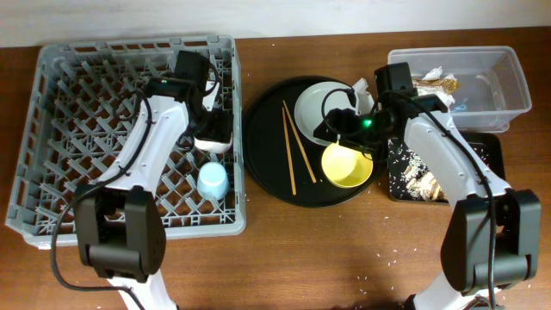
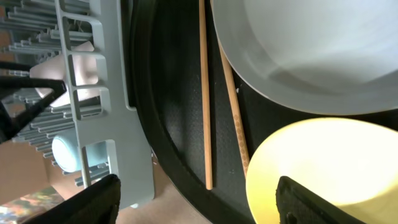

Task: Sort waste into correct bins and load items into the dishwasher rack
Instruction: 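Lower the pink cup into the dish rack with the left gripper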

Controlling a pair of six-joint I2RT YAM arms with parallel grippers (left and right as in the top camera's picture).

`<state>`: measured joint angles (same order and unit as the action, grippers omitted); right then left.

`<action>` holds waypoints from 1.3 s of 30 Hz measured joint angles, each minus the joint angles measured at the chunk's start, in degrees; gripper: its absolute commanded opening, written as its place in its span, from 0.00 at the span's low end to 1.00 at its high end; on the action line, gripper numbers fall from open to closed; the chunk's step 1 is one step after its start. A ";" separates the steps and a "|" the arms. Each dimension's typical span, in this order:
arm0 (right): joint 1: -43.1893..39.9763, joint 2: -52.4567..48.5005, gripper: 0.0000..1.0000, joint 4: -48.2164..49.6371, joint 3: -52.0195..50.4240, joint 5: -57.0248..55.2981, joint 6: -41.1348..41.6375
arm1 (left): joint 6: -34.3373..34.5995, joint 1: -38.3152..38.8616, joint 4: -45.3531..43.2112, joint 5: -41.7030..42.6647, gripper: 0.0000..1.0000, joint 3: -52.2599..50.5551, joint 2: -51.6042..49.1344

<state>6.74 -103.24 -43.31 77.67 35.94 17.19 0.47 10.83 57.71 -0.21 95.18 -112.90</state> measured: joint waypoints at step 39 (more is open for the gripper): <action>0.00 0.00 0.77 -1.05 0.00 -1.46 -1.99 | 4.98 0.74 -0.57 8.81 0.44 3.15 -0.22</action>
<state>6.74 -103.24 -44.36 77.67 34.48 15.20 5.45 11.57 57.14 8.60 98.32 -113.12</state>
